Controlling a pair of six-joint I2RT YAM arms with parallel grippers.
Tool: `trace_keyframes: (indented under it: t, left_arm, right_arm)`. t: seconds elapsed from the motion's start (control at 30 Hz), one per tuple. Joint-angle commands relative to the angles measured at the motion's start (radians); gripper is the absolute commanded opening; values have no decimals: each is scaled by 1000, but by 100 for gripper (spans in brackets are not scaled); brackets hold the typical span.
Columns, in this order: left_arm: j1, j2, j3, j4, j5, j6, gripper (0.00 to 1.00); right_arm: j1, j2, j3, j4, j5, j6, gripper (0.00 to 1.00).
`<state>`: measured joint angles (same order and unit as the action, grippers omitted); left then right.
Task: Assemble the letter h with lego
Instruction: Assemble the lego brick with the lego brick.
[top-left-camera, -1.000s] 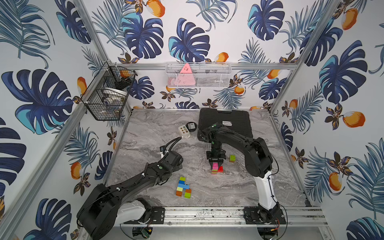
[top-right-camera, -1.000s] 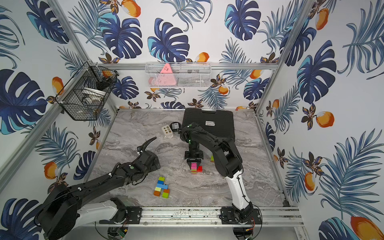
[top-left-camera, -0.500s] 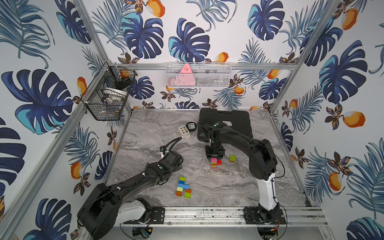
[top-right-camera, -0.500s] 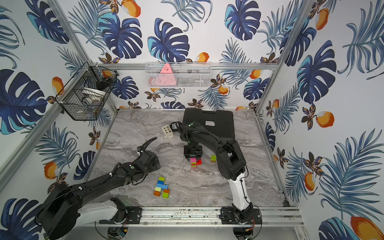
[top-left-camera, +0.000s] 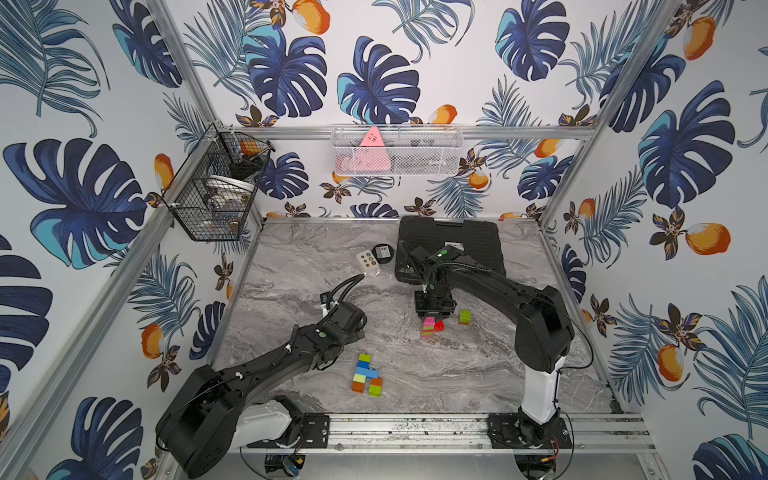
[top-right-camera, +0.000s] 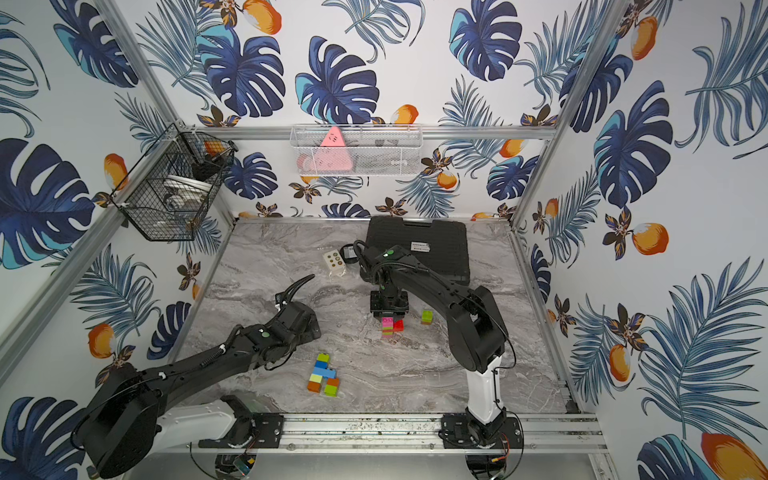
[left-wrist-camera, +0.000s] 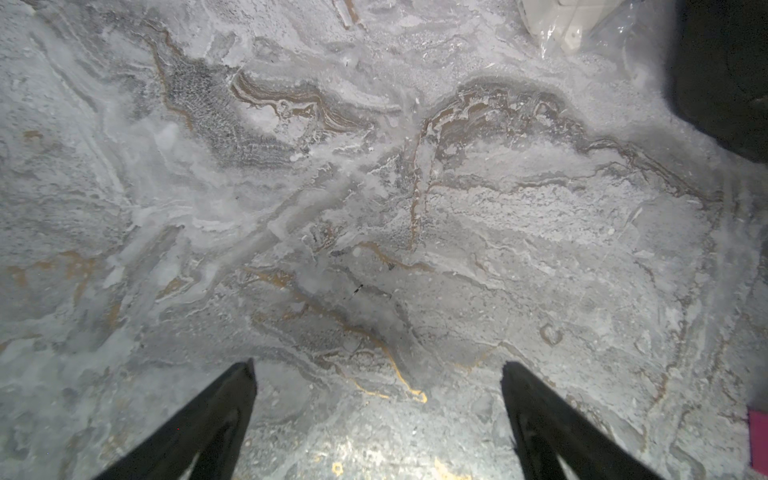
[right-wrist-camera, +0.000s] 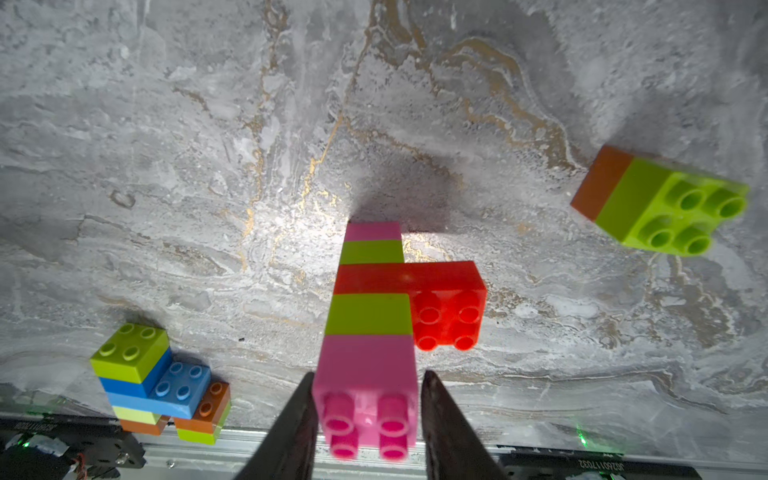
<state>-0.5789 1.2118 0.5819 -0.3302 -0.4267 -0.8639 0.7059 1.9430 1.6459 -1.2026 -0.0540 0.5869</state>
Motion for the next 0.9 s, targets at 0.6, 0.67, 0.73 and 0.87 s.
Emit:
trace_keyframes:
  t: [0.6,0.67,0.73,0.87]
  left_arm:
    - [2,-9,-1,9,1,-2,97]
    - [2,-10,5,1,-3,0,97]
    - [2,-13,2,0,-12,-5,97]
    - [2,-4,2,5,-3,-3,97]
  right_arm:
    - [71,6,-125,84,84,69,27]
    - [70,13,-129,89,86,68,26]
    - [69,13,-110,78,85,64,25]
    - [69,-18,-28,24,121,54,23]
